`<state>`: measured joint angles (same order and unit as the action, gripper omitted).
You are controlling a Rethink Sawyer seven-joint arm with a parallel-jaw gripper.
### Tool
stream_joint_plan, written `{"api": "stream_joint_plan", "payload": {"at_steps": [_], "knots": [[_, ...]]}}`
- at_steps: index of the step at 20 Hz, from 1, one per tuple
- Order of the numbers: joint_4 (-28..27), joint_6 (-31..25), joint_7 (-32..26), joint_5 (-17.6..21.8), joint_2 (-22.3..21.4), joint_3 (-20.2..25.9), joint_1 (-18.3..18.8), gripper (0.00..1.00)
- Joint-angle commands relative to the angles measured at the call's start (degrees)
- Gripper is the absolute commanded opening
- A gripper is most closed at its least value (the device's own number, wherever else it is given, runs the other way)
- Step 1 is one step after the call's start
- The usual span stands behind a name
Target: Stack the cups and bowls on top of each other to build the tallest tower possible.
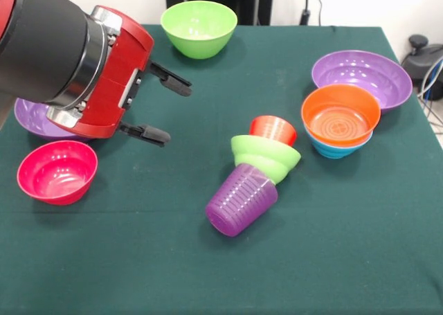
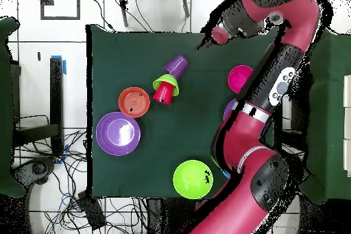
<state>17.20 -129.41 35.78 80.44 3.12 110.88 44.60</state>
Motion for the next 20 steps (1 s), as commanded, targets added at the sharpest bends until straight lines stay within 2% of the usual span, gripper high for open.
{"api": "stream_joint_plan", "payload": {"at_steps": [1,7,11,20], "knots": [[-3.83,4.53,0.69,1.84,-0.91,-5.48,-0.30,1.00],[-3.78,5.33,1.94,1.02,-0.65,-5.21,-0.37,1.00],[-4.66,4.95,1.74,2.36,-0.96,-4.34,-0.80,1.00],[-2.93,4.84,1.93,-0.23,-0.50,-6.31,0.83,1.00]]}}
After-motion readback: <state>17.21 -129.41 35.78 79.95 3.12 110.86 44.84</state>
